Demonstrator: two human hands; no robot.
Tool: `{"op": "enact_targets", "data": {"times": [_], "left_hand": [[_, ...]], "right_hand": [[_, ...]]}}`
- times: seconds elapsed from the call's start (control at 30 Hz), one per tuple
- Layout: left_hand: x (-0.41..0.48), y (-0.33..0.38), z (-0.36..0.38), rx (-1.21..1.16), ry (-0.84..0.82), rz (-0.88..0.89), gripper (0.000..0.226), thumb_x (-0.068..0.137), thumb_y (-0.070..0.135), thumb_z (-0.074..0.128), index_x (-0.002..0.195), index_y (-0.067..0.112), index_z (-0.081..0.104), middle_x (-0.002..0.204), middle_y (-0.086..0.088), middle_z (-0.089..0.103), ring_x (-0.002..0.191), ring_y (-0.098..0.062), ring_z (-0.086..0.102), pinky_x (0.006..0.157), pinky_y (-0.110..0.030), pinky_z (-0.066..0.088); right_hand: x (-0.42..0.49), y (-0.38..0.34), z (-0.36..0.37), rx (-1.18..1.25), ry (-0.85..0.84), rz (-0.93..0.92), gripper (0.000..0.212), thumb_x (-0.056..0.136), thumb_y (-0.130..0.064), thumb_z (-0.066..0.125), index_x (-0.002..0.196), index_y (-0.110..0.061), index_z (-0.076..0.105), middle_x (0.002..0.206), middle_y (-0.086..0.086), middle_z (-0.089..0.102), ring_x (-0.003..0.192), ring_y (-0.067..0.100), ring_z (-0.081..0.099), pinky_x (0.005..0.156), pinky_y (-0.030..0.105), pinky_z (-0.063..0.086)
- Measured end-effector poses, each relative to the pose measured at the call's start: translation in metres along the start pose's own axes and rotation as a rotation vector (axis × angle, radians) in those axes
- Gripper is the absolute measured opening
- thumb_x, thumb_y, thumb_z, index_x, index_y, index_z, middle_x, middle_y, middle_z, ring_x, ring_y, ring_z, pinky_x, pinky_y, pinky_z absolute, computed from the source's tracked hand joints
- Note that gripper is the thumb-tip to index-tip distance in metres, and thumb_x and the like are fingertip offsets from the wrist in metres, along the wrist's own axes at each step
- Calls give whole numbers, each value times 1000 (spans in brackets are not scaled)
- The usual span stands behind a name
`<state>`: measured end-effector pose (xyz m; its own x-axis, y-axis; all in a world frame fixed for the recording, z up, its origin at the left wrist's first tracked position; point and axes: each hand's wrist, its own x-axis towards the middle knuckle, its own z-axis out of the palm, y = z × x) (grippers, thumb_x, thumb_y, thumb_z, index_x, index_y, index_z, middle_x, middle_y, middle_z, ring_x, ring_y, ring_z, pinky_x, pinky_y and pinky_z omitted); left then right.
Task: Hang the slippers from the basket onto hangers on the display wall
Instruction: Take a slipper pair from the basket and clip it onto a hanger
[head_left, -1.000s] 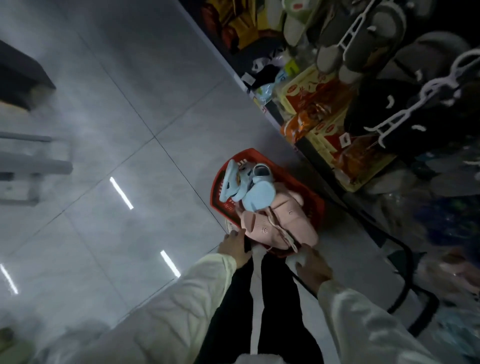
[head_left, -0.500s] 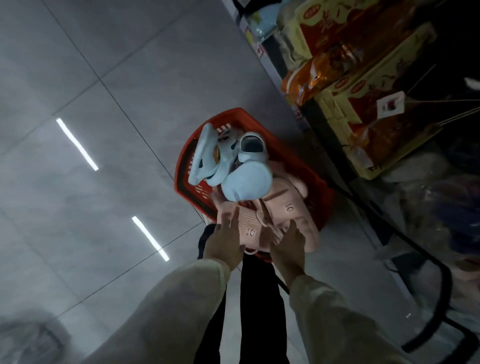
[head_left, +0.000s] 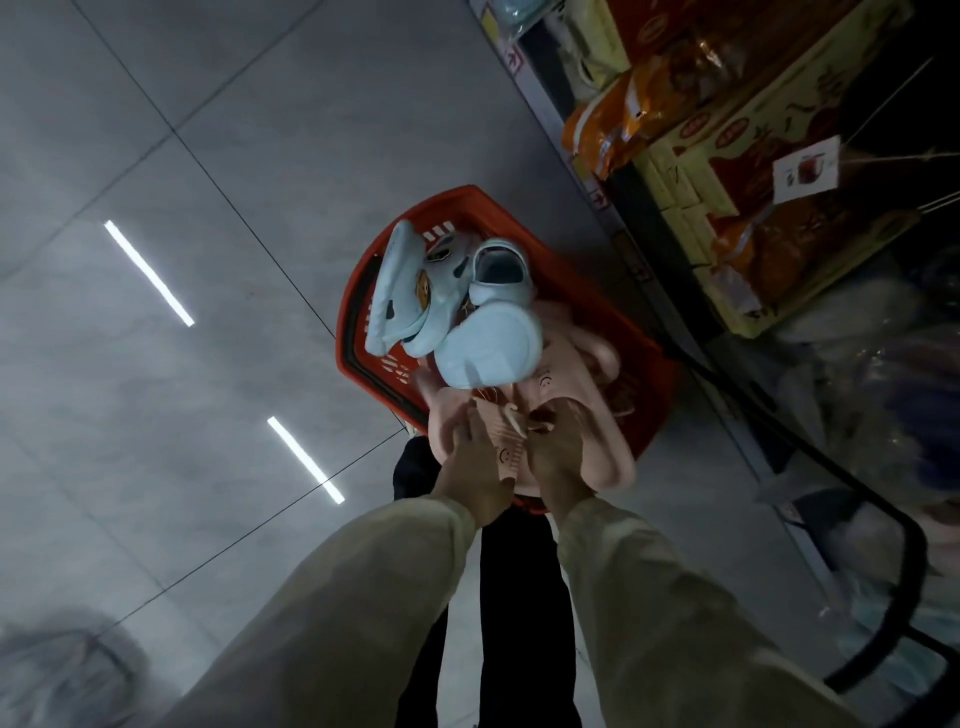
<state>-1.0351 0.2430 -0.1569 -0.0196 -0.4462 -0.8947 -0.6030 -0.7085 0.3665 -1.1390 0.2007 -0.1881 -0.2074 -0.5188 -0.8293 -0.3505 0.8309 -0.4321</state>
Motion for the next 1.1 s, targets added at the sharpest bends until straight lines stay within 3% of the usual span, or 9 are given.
{"op": "enact_targets", "data": {"times": [0.13, 0.2, 0.27, 0.4, 0.57, 0.73, 0.83, 0.97, 1.1], "left_hand": [[-14, 9, -5, 18, 40, 3, 104, 91, 28, 67, 156, 3, -11, 164, -16, -4, 152, -33, 0, 117, -38, 24], [-23, 16, -8, 27, 58, 19, 105, 90, 29, 69, 157, 5, -9, 165, -14, -1, 152, -32, 4, 115, -39, 29], [-27, 20, -10, 44, 84, 51, 106, 88, 29, 72, 158, 10, -5, 164, -11, 5, 152, -31, 9, 113, -40, 33], [-25, 20, -10, 129, 117, 69, 102, 85, 29, 73, 159, 22, 2, 161, -8, 15, 146, -32, 25, 101, -44, 46], [-20, 10, -7, 303, 179, 4, 102, 84, 30, 73, 159, 16, 5, 156, -12, 25, 142, -32, 33, 98, -47, 49], [-18, 2, -7, 471, 224, -85, 96, 84, 50, 72, 154, 15, 16, 147, -12, 34, 136, -30, 38, 100, -44, 45], [-19, -4, -8, 525, 231, -62, 92, 84, 47, 73, 153, 16, 21, 146, -10, 38, 134, -29, 41, 99, -43, 45], [-28, -3, -17, 509, 234, -5, 88, 86, 42, 71, 153, 18, 20, 144, -10, 39, 133, -29, 43, 100, -43, 47], [-37, 2, -31, 553, 209, 67, 86, 84, 41, 69, 152, 21, 22, 144, -10, 40, 131, -29, 45, 97, -40, 48]], "right_hand": [[-16, -1, -12, -134, -122, -74, 35, 94, 10, 52, 108, -23, 54, 102, -18, 52, 83, -18, 53, 79, 10, 48], [-29, -1, -18, -156, -115, -151, 28, 97, 3, 54, 114, -19, 58, 110, -5, 61, 97, 2, 61, 73, 13, 52], [-41, -5, -25, -96, -134, -115, 16, 98, -3, 54, 100, -17, 62, 97, 1, 68, 97, 23, 62, 63, 16, 52], [-36, -1, -28, 51, -54, -130, 42, 88, 15, 54, 112, -20, 55, 98, -13, 60, 92, 7, 60, 68, 4, 44], [-13, -3, -28, -44, -89, -228, 43, 88, 0, 60, 122, -25, 56, 108, -21, 57, 102, -5, 56, 86, 5, 40], [24, -12, -20, -32, -198, -101, 27, 91, -28, 56, 114, -15, 62, 88, -2, 65, 83, 14, 61, 74, 22, 48], [30, -16, -20, 83, -204, 13, 16, 100, -12, 45, 107, -14, 59, 79, 7, 60, 73, 22, 57, 62, 28, 47], [17, -12, -26, 162, -121, 100, 21, 99, -8, 47, 96, -20, 63, 80, 14, 63, 74, 29, 59, 68, 39, 47], [-7, -11, -41, 208, -85, 145, 16, 90, 1, 50, 92, -2, 66, 71, 14, 58, 64, 25, 55, 63, 34, 45]]}}
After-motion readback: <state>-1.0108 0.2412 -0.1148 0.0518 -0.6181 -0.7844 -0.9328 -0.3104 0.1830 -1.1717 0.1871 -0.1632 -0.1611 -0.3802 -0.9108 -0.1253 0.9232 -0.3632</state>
